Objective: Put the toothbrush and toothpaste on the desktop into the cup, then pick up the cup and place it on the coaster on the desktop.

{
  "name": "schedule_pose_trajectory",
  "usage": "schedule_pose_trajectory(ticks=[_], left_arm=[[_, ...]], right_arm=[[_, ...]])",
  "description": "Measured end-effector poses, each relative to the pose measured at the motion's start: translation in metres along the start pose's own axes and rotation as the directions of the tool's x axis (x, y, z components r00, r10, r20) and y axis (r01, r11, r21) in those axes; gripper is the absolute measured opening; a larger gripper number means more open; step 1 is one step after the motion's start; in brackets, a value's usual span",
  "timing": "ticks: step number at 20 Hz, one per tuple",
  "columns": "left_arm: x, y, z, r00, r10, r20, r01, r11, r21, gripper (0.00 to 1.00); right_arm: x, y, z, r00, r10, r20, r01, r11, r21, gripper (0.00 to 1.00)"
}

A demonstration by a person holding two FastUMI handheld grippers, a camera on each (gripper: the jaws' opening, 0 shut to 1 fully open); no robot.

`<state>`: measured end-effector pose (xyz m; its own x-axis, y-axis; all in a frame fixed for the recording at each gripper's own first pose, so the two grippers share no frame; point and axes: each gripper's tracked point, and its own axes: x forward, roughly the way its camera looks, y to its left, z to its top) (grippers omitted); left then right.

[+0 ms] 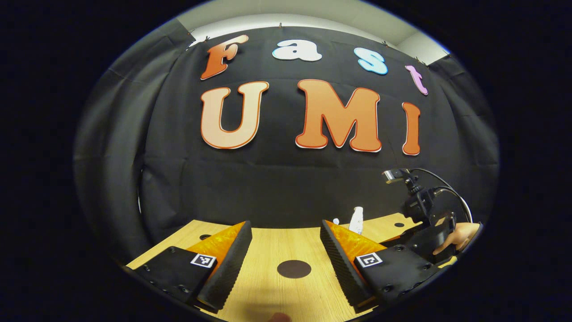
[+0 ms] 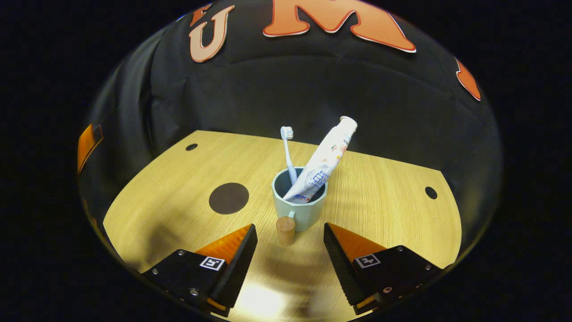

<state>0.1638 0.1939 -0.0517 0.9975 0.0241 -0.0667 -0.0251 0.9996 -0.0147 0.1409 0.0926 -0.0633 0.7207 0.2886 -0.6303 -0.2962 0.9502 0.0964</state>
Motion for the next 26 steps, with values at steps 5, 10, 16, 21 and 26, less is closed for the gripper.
schedule_pose_trajectory(ticks=[5, 10, 16, 21, 26], left_arm=[[-0.020, 0.011, -0.012, 0.999, 0.009, -0.038, -0.008, 1.000, 0.010, 0.98], [-0.027, 0.022, -0.029, 0.998, 0.008, -0.069, -0.008, 1.000, 0.002, 0.98], [-0.021, 0.027, -0.043, 0.996, 0.000, -0.095, -0.002, 1.000, -0.012, 0.98], [-0.018, 0.032, -0.052, 0.993, 0.006, -0.116, -0.008, 1.000, -0.019, 0.98], [-0.023, 0.040, -0.064, 0.990, 0.015, -0.142, -0.019, 0.999, -0.027, 0.98]], right_arm=[[0.023, -0.010, -0.008, 0.993, -0.049, -0.107, 0.057, 0.996, 0.069, 0.85], [0.035, -0.017, -0.017, 0.983, -0.043, -0.178, 0.074, 0.983, 0.169, 0.73], [0.029, -0.022, -0.007, 0.979, -0.075, -0.188, 0.101, 0.985, 0.137, 0.58], [0.037, -0.016, -0.010, 0.966, -0.066, -0.248, 0.071, 0.997, 0.008, 0.57], [0.047, -0.006, -0.024, 0.949, -0.023, -0.315, 0.045, 0.997, 0.064, 0.41]])
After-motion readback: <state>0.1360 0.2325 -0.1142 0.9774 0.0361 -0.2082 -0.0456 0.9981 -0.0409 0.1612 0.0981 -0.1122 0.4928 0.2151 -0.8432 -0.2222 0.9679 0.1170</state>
